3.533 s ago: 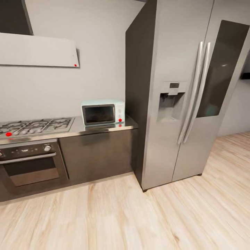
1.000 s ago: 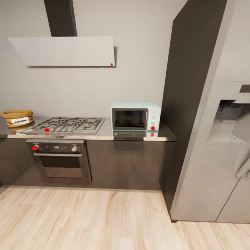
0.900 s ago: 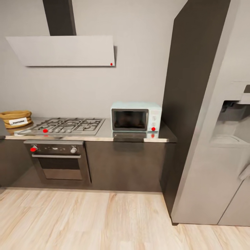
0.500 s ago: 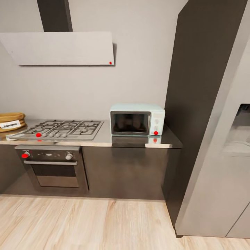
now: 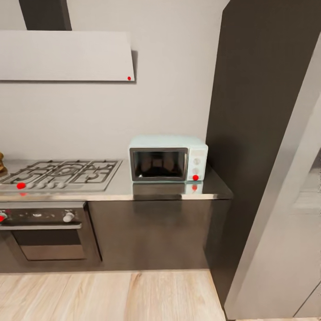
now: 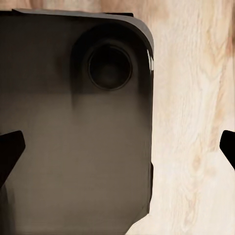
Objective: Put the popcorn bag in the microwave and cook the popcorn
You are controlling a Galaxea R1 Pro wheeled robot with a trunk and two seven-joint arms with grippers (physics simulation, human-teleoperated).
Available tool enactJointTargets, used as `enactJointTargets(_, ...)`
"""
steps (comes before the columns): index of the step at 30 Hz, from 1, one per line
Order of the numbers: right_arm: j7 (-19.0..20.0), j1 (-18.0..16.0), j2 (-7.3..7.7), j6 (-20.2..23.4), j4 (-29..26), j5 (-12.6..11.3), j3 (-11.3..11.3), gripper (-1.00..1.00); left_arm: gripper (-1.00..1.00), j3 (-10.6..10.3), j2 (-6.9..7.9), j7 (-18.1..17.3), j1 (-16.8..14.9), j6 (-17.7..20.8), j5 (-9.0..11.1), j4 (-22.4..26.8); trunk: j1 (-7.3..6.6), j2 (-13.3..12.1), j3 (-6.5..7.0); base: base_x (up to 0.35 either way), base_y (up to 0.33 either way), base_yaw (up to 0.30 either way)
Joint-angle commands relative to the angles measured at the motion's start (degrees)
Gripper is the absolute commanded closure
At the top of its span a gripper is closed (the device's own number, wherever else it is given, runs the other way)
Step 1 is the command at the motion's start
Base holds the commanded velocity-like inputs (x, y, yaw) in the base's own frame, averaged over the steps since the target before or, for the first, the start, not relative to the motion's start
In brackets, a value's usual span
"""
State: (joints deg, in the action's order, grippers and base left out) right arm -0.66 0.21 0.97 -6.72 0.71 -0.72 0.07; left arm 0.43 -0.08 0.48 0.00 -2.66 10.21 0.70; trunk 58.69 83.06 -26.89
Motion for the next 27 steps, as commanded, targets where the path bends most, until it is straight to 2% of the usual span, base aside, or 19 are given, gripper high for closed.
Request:
enactJointTargets(1, -0.09, -0.04, 0.0, -0.27, 0.08, -0.07, 0.03, -1.0, -1.0, 0.01, -0.01, 0.05, 0.0, -0.19, 0.39, 0.01, 0.03, 0.02, -0.04, 0.317, 0.0, -0.215)
enactJointTargets(6, -0.11, -0.04, 0.0, -0.24, 0.06, -0.07, 0.02, -1.0, -1.0, 0.01, -0.01, 0.05, 0.0, -0.24, 0.48, 0.01, 0.03, 0.02, -0.04, 0.263, 0.0, -0.197)
enactJointTargets(20, -0.13, -0.06, 0.0, -0.28, 0.06, 0.11, -0.2, -1.0, -1.0, 0.11, -0.01, 0.05, 0.0, -0.24, 0.64, 0.01, 0.03, 0.02, -0.04, 0.009, 0.0, -0.011)
enactJointTargets(22, 0.1, -0.1, 0.04, 0.21, -0.81, 1.11, 0.3, -1.0, -1.0, 0.1, -0.02, 0.05, 0.0, -0.28, 0.68, 0.01, 0.03, 0.02, -0.04, 0.0, 0.0, 0.0)
enactJointTargets(24, -0.11, -0.11, -0.04, 0.47, -4.89, 2.53, 0.3, -1.0, -1.0, 0.1, -0.04, 0.05, 0.0, -0.31, 0.69, 0.01, 0.03, 0.02, -0.04, 0.0, 0.0, 0.0)
enactJointTargets(25, -0.29, -0.12, -0.07, 1.48, -8.13, 4.7, 0.27, -1.0, -1.0, 0.1, -0.07, 0.05, 0.0, -0.32, 0.69, 0.01, 0.03, 0.02, -0.04, 0.0, 0.0, 0.0)
enactJointTargets(27, -0.43, -0.12, -0.19, 7.21, -16.43, 10.02, 0.12, -1.0, -1.0, 0.1, -0.09, 0.05, 0.0, -0.33, 0.67, 0.01, 0.03, 0.02, -0.04, 0.0, 0.0, 0.0)
